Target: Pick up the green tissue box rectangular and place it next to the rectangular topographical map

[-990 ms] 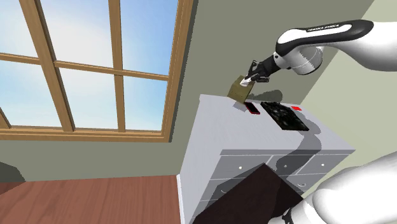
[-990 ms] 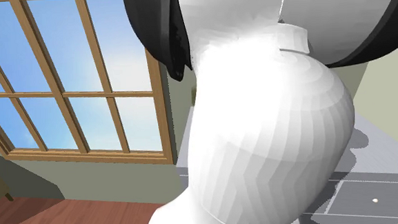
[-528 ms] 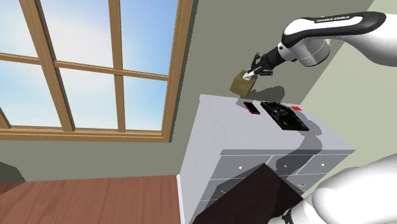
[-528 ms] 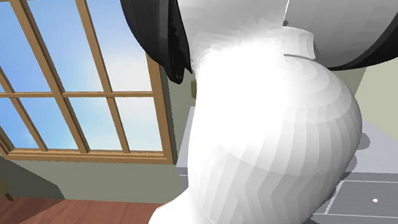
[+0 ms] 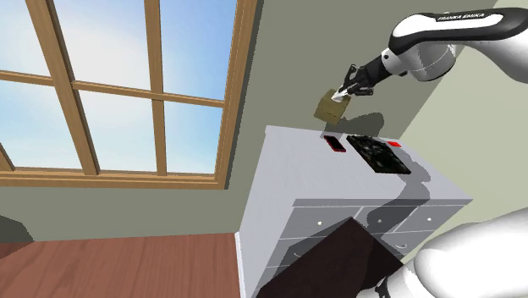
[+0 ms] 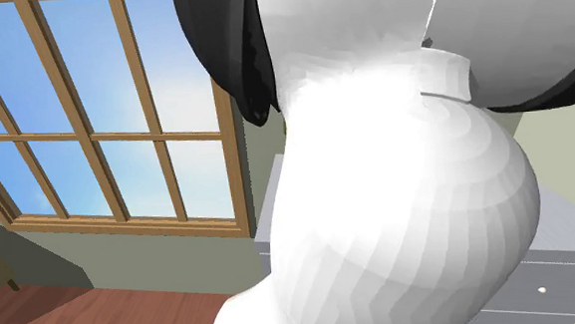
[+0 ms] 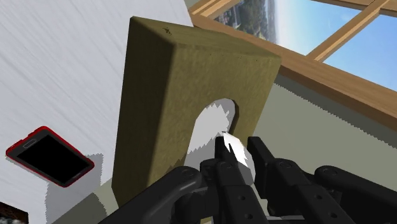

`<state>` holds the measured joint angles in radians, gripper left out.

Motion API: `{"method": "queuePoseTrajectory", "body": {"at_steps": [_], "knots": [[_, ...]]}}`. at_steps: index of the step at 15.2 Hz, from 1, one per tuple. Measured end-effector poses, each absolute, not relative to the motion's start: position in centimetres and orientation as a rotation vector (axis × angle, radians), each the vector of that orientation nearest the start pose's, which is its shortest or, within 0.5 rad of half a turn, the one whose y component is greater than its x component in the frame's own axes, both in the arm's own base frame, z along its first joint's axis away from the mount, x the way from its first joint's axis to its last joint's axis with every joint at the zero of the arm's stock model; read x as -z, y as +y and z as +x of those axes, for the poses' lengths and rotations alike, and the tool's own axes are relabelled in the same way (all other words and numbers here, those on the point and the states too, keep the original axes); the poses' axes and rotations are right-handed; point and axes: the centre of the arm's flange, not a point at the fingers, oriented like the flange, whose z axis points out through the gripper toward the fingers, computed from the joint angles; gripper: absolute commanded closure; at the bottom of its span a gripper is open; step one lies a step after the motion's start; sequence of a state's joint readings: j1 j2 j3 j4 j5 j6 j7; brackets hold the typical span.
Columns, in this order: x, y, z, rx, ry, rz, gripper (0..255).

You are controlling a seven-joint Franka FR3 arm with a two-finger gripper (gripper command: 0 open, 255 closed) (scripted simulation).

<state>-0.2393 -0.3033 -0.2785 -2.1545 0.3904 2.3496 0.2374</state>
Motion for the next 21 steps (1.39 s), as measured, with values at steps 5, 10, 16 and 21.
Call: {"method": "queuePoseTrajectory", "body": {"at_steps": [5, 10, 16, 21], "knots": [[-57.7, -30.7, 39.6, 0.731, 1.26, -2.384, 255], [-57.7, -35.8, 34.8, 0.732, 1.261, -2.383, 255], [-57.2, -40.4, 30.7, 0.732, 1.26, -2.384, 255], [-54.7, -40.7, 30.4, 0.731, 1.258, -2.384, 255]]}}
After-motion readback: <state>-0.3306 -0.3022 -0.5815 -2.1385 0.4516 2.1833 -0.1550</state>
